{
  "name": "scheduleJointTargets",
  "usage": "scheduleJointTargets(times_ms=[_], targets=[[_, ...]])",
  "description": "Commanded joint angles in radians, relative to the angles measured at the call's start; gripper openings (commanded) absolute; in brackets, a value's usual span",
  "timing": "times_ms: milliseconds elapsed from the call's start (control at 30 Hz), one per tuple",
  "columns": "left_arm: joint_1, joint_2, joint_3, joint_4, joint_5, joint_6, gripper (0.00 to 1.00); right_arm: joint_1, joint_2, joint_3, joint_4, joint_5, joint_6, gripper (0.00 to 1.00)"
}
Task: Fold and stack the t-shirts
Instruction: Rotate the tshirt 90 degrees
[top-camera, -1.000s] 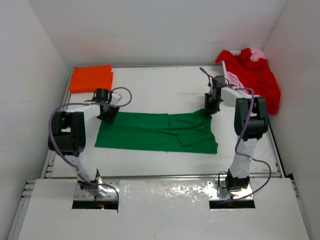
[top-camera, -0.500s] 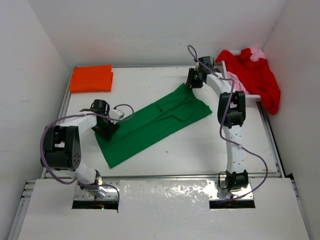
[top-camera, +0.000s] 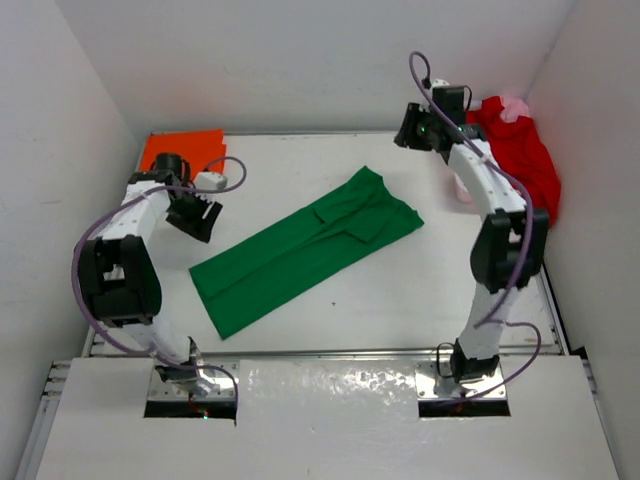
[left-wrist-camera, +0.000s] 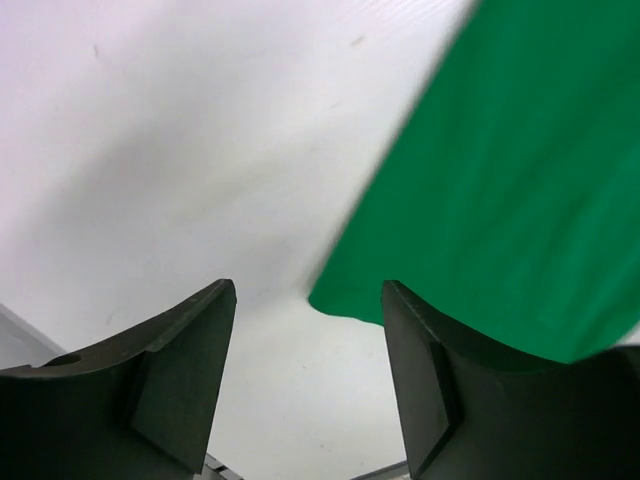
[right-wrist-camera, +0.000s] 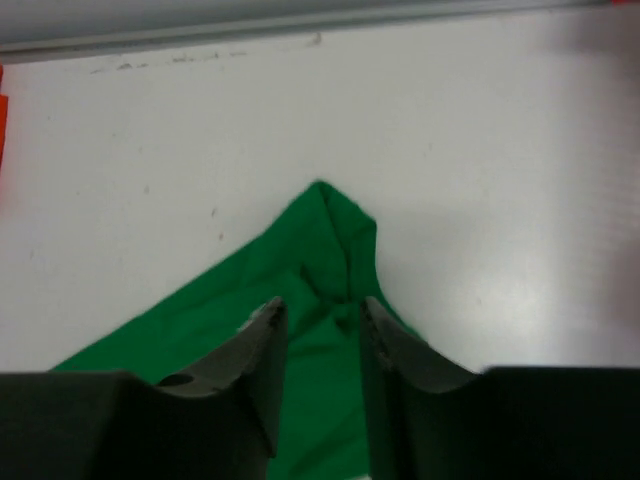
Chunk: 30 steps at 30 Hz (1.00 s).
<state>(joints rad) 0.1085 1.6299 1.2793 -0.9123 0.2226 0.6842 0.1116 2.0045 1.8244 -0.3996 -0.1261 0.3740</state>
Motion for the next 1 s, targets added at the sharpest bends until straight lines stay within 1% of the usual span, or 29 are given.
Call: scheduleJointTargets(times_ms=[0, 33, 100, 133, 233, 333, 367, 433, 467, 533, 567, 600, 633, 667, 700, 733, 767, 800, 833, 867, 900, 933, 967], targets=[[0.06, 0.079, -0.055, 0.091, -0.051, 0.005, 0.58, 0.002, -0.134, -0.235, -0.051, 0.1, 0.014, 0.3], [0.062, 0.103, -0.061, 0.113, -0.069, 0.003, 0.58, 0.0, -0.162, -0.361, -0.044, 0.12, 0.023, 0.23], [0.062, 0.113, -0.08, 0.171, -0.063, 0.009, 0.57, 0.0, -0.222, -0.468, -0.013, 0.115, 0.057, 0.19], [0.062, 0.117, -0.081, 0.188, -0.051, 0.011, 0.57, 0.0, -0.23, -0.553, -0.002, 0.096, 0.069, 0.17], [0.062, 0.127, -0.1, 0.23, -0.057, 0.037, 0.57, -0.001, -0.208, -0.638, 0.019, 0.046, 0.101, 0.14], [0.059, 0.111, -0.173, 0.266, -0.083, 0.086, 0.57, -0.003, -0.147, -0.659, 0.024, 0.045, 0.118, 0.14], [0.053, 0.104, -0.226, 0.292, -0.091, 0.116, 0.57, -0.009, -0.126, -0.657, 0.031, 0.033, 0.124, 0.14], [0.04, 0.068, -0.293, 0.32, -0.118, 0.149, 0.57, -0.012, -0.049, -0.622, 0.022, 0.022, 0.126, 0.13], [0.019, 0.055, -0.364, 0.351, -0.129, 0.181, 0.57, -0.013, -0.021, -0.605, 0.007, 0.019, 0.126, 0.13], [-0.013, 0.018, -0.438, 0.375, -0.154, 0.218, 0.57, -0.016, 0.06, -0.547, -0.004, 0.008, 0.128, 0.13], [-0.059, 0.01, -0.512, 0.397, -0.163, 0.247, 0.57, -0.023, 0.089, -0.525, -0.007, 0.0, 0.131, 0.13], [-0.085, -0.01, -0.547, 0.403, -0.183, 0.261, 0.57, -0.024, 0.115, -0.467, -0.01, -0.013, 0.134, 0.13], [-0.152, -0.028, -0.605, 0.409, -0.186, 0.28, 0.57, -0.03, 0.173, -0.429, -0.028, -0.01, 0.135, 0.13], [-0.185, -0.028, -0.629, 0.409, -0.183, 0.287, 0.57, -0.03, 0.203, -0.391, -0.039, -0.01, 0.135, 0.13], [-0.214, -0.047, -0.649, 0.406, -0.161, 0.29, 0.57, -0.033, 0.233, -0.298, -0.051, -0.013, 0.137, 0.13], [-0.242, -0.056, -0.672, 0.4, -0.141, 0.29, 0.57, -0.032, 0.266, -0.243, -0.061, -0.02, 0.138, 0.13], [-0.292, -0.071, -0.676, 0.374, -0.114, 0.285, 0.57, -0.032, 0.328, -0.138, -0.074, -0.029, 0.149, 0.13], [-0.317, -0.077, -0.678, 0.362, -0.064, 0.284, 0.57, -0.032, 0.362, -0.085, -0.084, -0.049, 0.154, 0.13], [-0.343, -0.084, -0.676, 0.349, -0.045, 0.279, 0.57, -0.032, 0.396, -0.027, -0.084, -0.055, 0.158, 0.13], [-0.393, -0.085, -0.676, 0.339, -0.026, 0.261, 0.57, -0.032, 0.46, 0.024, -0.082, -0.059, 0.164, 0.13], [-0.417, -0.084, -0.673, 0.334, 0.006, 0.249, 0.57, -0.032, 0.489, 0.121, -0.078, -0.066, 0.181, 0.13], [-0.441, -0.081, -0.666, 0.331, 0.026, 0.235, 0.57, -0.032, 0.519, 0.168, -0.064, -0.075, 0.19, 0.13], [-0.488, -0.071, -0.66, 0.334, 0.043, 0.195, 0.57, -0.032, 0.572, 0.246, -0.052, -0.082, 0.213, 0.13]])
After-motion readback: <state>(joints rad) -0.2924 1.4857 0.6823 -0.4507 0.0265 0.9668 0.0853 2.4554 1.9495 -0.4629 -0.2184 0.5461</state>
